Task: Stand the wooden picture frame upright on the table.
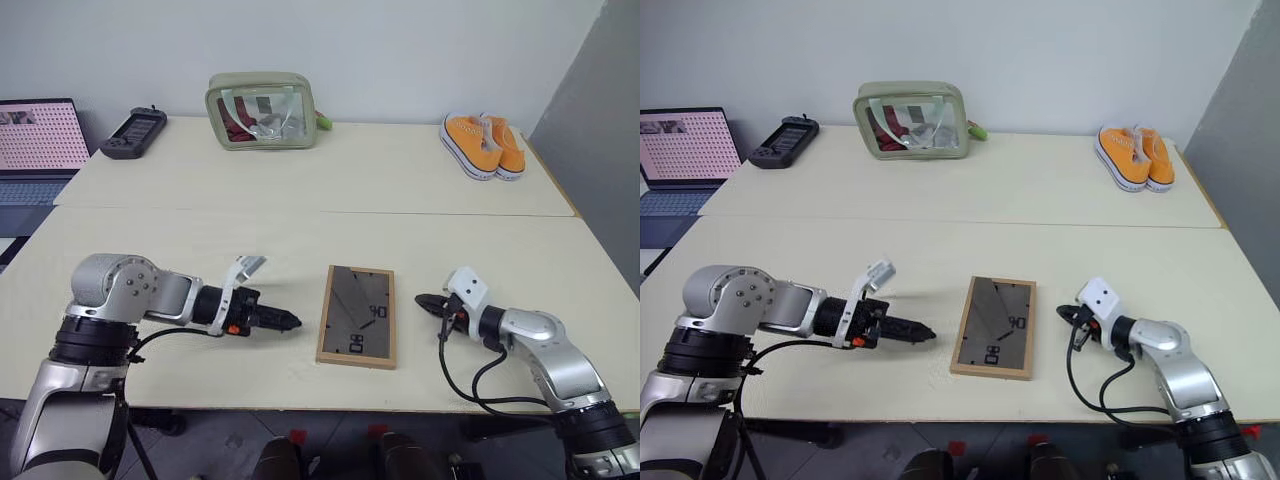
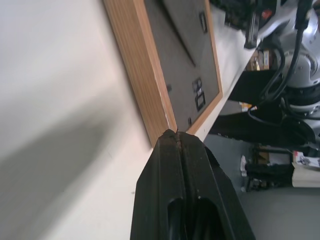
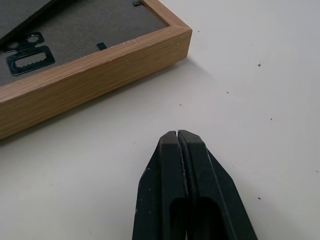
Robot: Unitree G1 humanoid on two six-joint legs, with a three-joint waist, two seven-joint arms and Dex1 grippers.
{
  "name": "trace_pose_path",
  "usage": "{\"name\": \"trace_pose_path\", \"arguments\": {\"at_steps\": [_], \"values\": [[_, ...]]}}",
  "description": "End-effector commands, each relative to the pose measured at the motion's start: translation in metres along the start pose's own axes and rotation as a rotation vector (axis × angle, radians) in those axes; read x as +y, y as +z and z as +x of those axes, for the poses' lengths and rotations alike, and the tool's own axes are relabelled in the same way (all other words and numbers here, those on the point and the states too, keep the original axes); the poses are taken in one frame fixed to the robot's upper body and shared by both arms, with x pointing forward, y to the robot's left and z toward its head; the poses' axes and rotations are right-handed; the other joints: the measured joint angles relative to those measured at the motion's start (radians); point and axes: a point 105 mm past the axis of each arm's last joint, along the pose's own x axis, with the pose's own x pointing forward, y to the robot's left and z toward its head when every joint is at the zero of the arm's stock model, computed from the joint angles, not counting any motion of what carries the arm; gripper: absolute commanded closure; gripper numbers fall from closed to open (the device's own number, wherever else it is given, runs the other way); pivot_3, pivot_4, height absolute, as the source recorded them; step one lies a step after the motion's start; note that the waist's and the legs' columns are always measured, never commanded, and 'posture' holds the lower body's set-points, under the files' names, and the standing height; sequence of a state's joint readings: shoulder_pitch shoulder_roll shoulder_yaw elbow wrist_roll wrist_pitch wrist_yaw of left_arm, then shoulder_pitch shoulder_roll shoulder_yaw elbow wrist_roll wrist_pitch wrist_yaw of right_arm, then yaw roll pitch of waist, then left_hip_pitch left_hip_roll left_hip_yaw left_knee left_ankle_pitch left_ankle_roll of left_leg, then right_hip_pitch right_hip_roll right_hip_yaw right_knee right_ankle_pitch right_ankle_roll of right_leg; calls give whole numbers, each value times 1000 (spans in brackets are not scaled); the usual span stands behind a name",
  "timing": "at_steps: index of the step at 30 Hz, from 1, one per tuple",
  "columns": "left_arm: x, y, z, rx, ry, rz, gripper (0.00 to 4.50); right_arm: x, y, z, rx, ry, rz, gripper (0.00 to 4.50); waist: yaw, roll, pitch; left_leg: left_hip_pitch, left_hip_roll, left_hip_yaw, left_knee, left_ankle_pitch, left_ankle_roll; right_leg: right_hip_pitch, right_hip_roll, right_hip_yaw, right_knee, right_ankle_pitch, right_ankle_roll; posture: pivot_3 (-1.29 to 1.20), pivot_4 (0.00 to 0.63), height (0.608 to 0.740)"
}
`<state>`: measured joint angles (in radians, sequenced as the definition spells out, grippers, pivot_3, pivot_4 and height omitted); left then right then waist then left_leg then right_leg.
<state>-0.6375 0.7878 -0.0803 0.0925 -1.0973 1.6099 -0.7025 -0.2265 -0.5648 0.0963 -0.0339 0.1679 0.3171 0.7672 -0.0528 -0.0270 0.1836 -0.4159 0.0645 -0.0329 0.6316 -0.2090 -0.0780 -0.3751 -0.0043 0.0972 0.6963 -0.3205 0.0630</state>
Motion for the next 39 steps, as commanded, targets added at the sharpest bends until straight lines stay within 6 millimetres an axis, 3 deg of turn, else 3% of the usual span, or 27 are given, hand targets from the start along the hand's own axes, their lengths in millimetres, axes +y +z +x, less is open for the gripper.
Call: {"name": "trace_pose_path", "arguments": {"at_steps": [1,8,14,21,27,31,39], "values": [[-7,4,-2,-12,-15,15,4490,1,7,-2,-20,-6,-14,4459,0,0,0,0,0,0,0,0,0,0,0,0,0,0,0,0,150,740],[-4,10,-1,-46,-4,-20,4490,-1,7,-6,-15,-7,-20,4459,1,0,0,0,0,0,0,0,0,0,0,0,0,0,0,0,150,740],[-11,9,-3,-53,48,101,4490,-1,6,-6,-12,-6,-22,4459,2,0,0,0,0,0,0,0,0,0,0,0,-1,0,0,0,150,740],[-14,11,-2,-77,23,95,4490,0,5,-6,-6,9,-29,4459,2,0,0,0,0,0,0,0,0,0,0,0,-1,0,0,0,150,740],[-15,12,-1,-82,-1,86,3533,1,5,-7,-3,17,-29,4500,2,0,0,0,0,0,0,0,0,0,0,0,-1,0,0,0,150,740],[-14,12,0,-84,-9,68,2581,2,4,-7,1,23,-29,4500,2,0,0,0,0,0,0,0,0,0,0,0,-1,0,0,0,150,740],[-7,6,7,-69,-1,31,1188,4,3,-10,12,33,-40,4500,2,0,0,0,0,0,0,0,0,0,0,0,-1,0,0,0,150,740]]}}
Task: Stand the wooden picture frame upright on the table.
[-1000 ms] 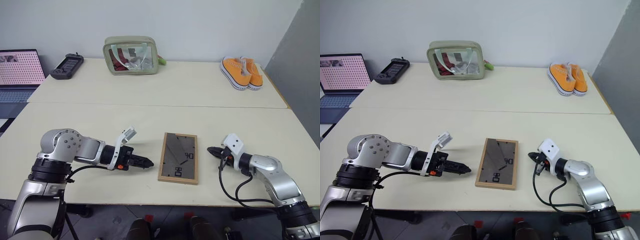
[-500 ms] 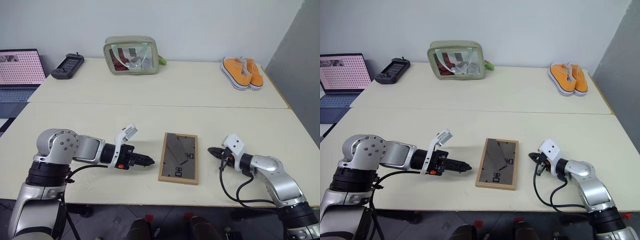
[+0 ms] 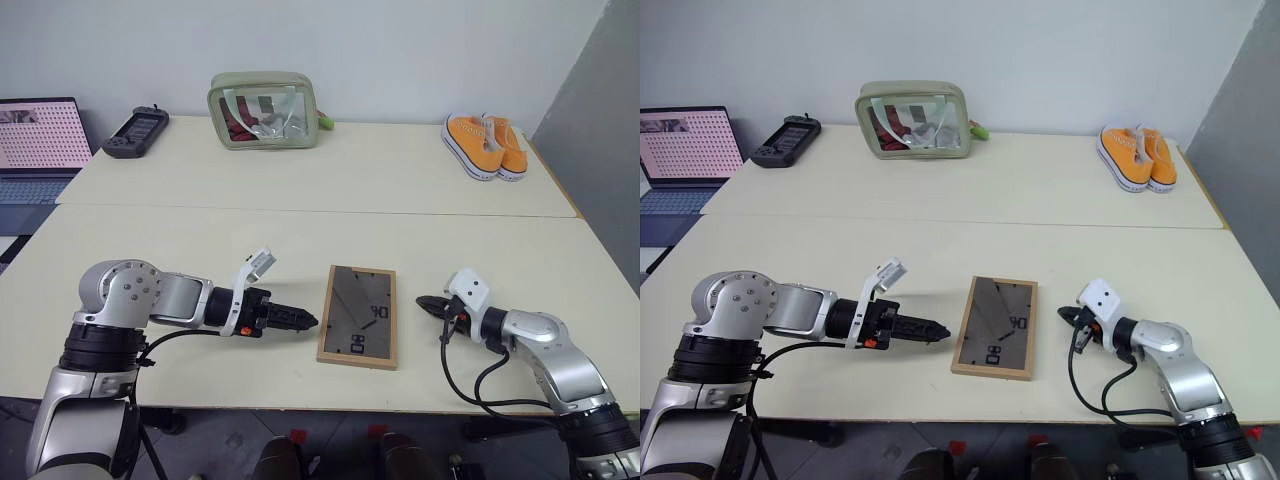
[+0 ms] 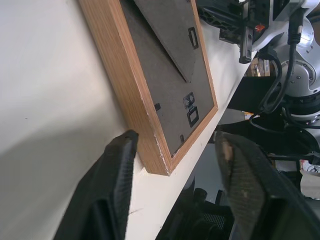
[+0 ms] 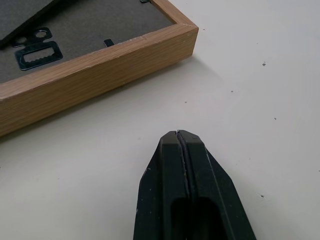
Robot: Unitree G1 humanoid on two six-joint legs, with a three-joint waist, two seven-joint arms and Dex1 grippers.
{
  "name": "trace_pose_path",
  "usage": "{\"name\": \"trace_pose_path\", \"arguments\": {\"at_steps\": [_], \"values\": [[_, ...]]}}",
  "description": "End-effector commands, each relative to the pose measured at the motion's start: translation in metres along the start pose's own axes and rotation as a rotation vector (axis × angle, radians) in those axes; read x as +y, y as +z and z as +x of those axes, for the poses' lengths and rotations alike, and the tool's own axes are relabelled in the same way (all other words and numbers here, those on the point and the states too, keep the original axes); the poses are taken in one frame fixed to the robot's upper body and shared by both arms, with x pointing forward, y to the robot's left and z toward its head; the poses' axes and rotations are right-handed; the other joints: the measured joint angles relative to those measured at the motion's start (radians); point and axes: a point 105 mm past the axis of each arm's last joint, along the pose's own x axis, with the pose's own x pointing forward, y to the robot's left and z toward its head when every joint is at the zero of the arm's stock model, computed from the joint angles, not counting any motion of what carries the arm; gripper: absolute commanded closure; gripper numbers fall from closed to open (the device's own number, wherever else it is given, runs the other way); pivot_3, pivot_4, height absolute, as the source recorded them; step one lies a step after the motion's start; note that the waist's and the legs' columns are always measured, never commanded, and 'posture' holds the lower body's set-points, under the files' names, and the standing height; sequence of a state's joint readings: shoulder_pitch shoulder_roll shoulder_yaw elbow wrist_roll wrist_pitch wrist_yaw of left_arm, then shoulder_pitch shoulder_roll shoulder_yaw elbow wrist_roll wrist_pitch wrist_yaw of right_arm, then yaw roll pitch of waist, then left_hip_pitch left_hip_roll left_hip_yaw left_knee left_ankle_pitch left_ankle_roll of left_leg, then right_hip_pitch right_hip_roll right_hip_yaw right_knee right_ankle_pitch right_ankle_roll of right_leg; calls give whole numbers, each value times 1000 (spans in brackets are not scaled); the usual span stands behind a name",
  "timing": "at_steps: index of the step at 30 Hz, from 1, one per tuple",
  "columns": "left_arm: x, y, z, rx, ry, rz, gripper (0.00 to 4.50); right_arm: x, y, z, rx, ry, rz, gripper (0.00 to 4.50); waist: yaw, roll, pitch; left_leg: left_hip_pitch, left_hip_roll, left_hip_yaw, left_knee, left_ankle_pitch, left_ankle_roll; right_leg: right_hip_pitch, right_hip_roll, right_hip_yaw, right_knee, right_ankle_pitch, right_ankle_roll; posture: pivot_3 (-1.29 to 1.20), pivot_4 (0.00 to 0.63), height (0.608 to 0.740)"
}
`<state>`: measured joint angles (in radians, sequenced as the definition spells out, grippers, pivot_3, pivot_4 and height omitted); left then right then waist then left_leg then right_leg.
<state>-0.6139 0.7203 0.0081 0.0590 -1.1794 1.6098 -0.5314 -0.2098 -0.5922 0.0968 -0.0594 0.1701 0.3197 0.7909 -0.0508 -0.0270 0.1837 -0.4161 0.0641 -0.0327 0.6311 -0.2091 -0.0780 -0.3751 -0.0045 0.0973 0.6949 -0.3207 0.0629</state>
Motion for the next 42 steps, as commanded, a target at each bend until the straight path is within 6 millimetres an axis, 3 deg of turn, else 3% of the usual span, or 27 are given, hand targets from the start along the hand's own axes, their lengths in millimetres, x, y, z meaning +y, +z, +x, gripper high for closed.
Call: {"name": "trace_pose_path", "arguments": {"at_steps": [1,15,34,37,42], "values": [[-2,-1,1,-4,-15,-4,993,1,3,-4,-1,10,-21,4500,0,0,0,0,0,0,0,0,0,0,0,0,0,0,0,0,150,740],[22,-13,36,5,45,-121,993,11,-3,12,13,30,-14,4500,-1,0,-1,1,0,0,0,0,0,1,0,0,-1,0,0,0,150,740],[22,2,33,-56,67,-111,993,37,26,57,-102,55,46,4500,-6,-1,-5,3,0,0,-1,0,0,3,0,0,0,0,0,0,150,740],[21,3,33,-60,64,-109,993,32,25,53,-80,47,-9,4500,-6,-1,-4,3,0,-1,-1,0,-1,2,0,0,0,0,0,0,150,740],[21,-2,31,-48,60,-104,993,6,11,24,3,15,-72,4500,-2,-1,-4,3,0,0,-1,0,-1,2,0,0,-1,0,0,0,150,740]]}}
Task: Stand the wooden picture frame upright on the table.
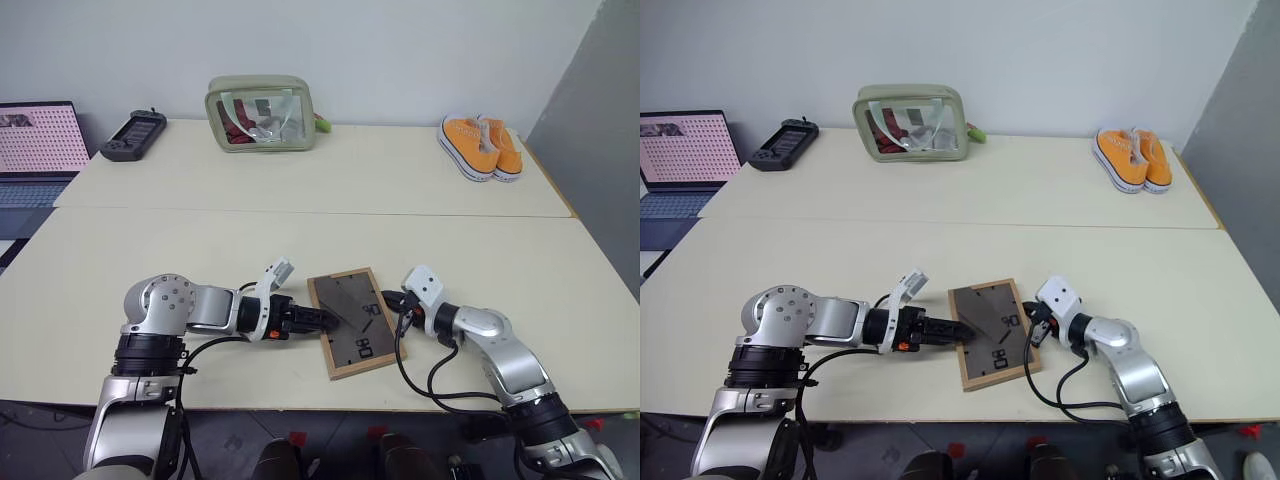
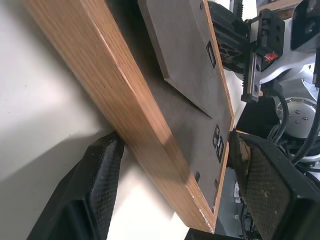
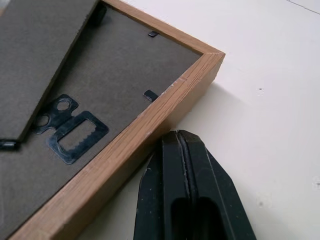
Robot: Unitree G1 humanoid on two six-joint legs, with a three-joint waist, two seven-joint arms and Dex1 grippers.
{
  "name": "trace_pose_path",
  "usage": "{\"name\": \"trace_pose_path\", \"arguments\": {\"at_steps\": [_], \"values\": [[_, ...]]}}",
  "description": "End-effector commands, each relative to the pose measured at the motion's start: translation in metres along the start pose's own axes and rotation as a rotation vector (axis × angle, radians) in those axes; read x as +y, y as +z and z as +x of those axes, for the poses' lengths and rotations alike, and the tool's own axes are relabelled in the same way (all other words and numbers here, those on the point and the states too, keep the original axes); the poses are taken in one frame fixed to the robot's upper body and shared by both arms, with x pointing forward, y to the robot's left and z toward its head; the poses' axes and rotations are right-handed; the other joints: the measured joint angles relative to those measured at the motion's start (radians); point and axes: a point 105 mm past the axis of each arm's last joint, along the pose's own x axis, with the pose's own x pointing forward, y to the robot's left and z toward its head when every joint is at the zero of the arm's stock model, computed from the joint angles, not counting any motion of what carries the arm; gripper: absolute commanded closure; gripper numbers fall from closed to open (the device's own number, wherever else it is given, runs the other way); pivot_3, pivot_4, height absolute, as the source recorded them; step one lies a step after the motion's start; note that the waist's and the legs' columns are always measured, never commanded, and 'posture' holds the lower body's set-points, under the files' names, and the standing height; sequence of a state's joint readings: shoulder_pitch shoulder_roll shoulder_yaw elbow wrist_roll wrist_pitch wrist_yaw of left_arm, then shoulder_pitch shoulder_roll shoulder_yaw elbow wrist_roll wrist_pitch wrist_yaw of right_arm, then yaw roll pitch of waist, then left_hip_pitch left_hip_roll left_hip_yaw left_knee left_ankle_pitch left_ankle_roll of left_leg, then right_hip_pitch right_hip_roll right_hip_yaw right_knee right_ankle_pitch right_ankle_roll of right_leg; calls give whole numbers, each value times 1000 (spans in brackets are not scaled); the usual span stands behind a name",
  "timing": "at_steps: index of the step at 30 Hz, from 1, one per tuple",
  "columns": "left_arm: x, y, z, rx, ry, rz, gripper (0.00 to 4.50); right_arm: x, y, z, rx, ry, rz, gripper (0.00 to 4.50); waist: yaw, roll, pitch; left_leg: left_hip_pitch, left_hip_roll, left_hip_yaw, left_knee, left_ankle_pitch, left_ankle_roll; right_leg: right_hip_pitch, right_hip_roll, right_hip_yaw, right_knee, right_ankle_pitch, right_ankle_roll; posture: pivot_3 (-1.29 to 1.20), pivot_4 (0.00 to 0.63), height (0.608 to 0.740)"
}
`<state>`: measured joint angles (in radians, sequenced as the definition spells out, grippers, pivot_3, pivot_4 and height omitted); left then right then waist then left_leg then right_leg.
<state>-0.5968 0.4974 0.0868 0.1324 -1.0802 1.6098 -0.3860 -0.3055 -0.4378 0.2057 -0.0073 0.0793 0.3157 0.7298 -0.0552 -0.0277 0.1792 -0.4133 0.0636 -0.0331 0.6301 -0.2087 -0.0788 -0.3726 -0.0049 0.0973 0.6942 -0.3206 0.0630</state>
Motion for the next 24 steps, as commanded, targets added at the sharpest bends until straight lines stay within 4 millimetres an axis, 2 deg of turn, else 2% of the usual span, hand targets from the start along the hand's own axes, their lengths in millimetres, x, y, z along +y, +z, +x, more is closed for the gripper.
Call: {"name": "trace_pose_path", "arguments": {"at_steps": [1,4,9,12,18,24], "values": [[7,-5,-9,6,44,-5,993,-19,-14,-34,92,-18,-64,4500,3,0,0,-1,0,0,0,0,0,0,0,0,-1,0,0,0,150,740],[3,-14,-22,27,26,1,993,-21,-27,-61,166,10,-88,4500,5,0,0,-2,0,0,-1,0,0,0,0,0,-3,0,0,0,150,740],[-3,-43,-33,105,-10,-19,993,-14,-38,-77,210,35,-81,4500,3,0,0,-2,0,-1,-1,0,0,0,0,0,-6,0,0,0,150,740],[-8,-49,-29,119,-27,-24,993,-13,-38,-76,201,31,-64,4500,5,-1,0,-2,0,-1,-1,0,0,1,-1,0,-7,0,0,0,150,740],[-6,-36,-15,47,1,-56,993,1,-27,-55,143,49,-27,4500,9,-3,-2,-1,0,-1,-1,0,0,1,-1,-1,-7,0,0,0,150,740],[-1,-26,-13,-7,45,-93,993,18,-15,-47,101,83,24,4500,8,-3,-2,-2,0,-1,-1,0,0,1,0,0,-7,0,0,0,150,740]]}}
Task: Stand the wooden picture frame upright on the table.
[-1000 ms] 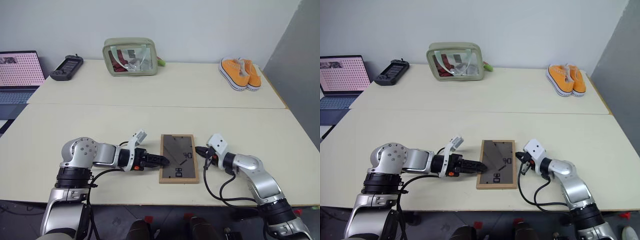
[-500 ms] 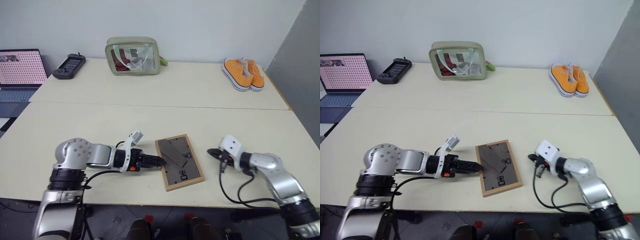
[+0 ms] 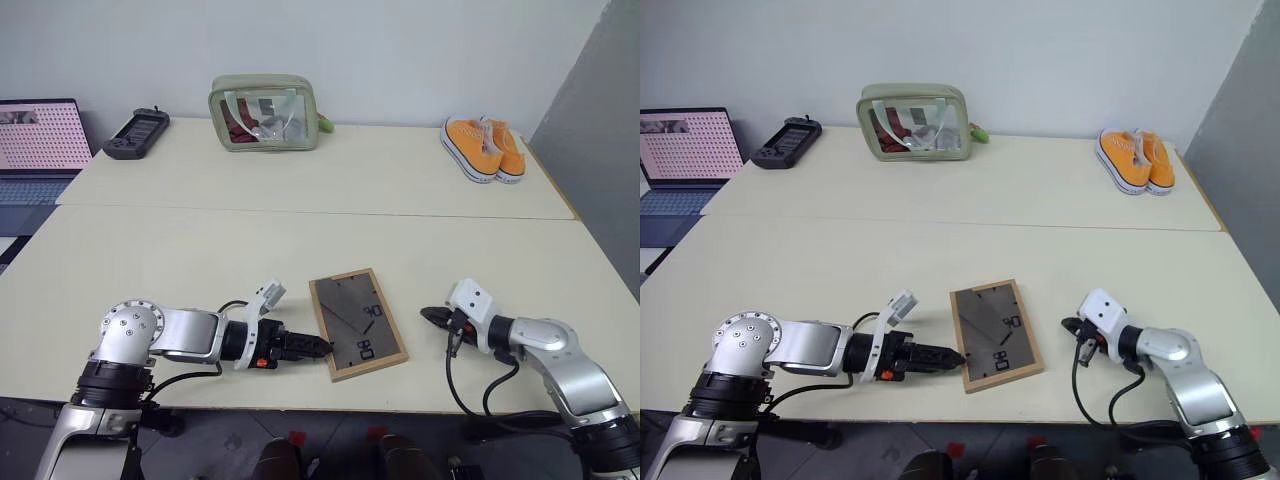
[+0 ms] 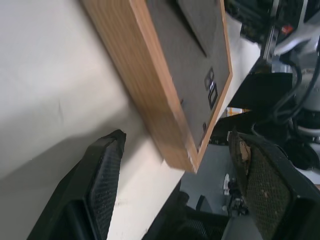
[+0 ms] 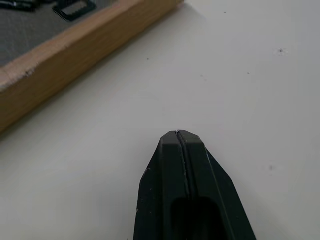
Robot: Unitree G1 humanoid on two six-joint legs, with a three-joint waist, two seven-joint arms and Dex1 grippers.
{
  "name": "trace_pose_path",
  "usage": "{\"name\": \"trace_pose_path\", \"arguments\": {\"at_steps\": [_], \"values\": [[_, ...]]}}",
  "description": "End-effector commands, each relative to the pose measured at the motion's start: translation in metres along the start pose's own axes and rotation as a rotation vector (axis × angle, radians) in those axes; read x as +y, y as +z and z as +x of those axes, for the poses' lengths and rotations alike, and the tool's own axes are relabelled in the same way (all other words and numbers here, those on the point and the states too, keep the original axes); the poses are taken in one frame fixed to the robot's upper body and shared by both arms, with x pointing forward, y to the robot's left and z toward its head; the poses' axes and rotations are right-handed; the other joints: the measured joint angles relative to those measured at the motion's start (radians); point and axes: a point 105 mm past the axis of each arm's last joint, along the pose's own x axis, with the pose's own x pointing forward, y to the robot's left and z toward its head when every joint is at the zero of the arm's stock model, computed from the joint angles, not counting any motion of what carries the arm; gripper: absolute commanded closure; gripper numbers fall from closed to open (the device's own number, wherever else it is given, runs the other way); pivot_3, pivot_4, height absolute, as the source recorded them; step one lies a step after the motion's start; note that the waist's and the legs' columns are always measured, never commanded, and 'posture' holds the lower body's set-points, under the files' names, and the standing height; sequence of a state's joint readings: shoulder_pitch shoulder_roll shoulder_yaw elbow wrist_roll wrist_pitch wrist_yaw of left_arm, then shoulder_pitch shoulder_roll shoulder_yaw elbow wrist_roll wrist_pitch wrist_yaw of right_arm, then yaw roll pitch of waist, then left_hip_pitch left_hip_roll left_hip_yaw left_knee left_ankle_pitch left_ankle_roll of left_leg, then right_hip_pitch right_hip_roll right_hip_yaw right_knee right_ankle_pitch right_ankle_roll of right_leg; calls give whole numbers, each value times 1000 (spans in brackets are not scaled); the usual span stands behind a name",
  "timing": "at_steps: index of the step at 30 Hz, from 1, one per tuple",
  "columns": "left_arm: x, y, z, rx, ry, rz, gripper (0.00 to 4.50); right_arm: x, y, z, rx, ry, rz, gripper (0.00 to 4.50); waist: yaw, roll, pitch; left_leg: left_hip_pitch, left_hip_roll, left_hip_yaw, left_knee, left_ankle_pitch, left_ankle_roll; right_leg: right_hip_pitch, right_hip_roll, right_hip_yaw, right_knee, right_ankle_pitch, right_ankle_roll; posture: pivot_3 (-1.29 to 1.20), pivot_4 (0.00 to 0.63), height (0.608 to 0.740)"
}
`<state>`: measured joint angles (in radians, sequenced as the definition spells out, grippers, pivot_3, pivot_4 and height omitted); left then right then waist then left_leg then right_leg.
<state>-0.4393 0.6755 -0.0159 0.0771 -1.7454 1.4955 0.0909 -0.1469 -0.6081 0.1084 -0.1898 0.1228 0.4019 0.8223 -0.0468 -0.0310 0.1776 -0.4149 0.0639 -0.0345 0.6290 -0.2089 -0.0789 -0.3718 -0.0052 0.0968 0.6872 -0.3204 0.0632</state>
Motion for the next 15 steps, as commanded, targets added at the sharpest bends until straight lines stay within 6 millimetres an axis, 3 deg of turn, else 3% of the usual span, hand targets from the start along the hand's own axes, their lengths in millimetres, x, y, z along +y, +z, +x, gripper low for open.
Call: {"name": "trace_pose_path", "arguments": {"at_steps": [1,10,15], "values": [[3,6,0,-30,34,-18,993,23,5,5,-11,81,27,4500,1,0,0,0,0,0,0,0,0,0,0,0,0,0,0,0,150,740],[0,11,-3,-38,44,-39,993,48,1,3,2,136,60,4500,8,0,0,0,0,0,0,0,0,0,0,0,-1,0,0,0,150,740],[-3,6,-1,-7,44,-31,993,57,12,6,-25,153,77,4500,8,0,0,0,0,0,-1,0,0,0,0,0,-3,0,0,0,150,740]]}}
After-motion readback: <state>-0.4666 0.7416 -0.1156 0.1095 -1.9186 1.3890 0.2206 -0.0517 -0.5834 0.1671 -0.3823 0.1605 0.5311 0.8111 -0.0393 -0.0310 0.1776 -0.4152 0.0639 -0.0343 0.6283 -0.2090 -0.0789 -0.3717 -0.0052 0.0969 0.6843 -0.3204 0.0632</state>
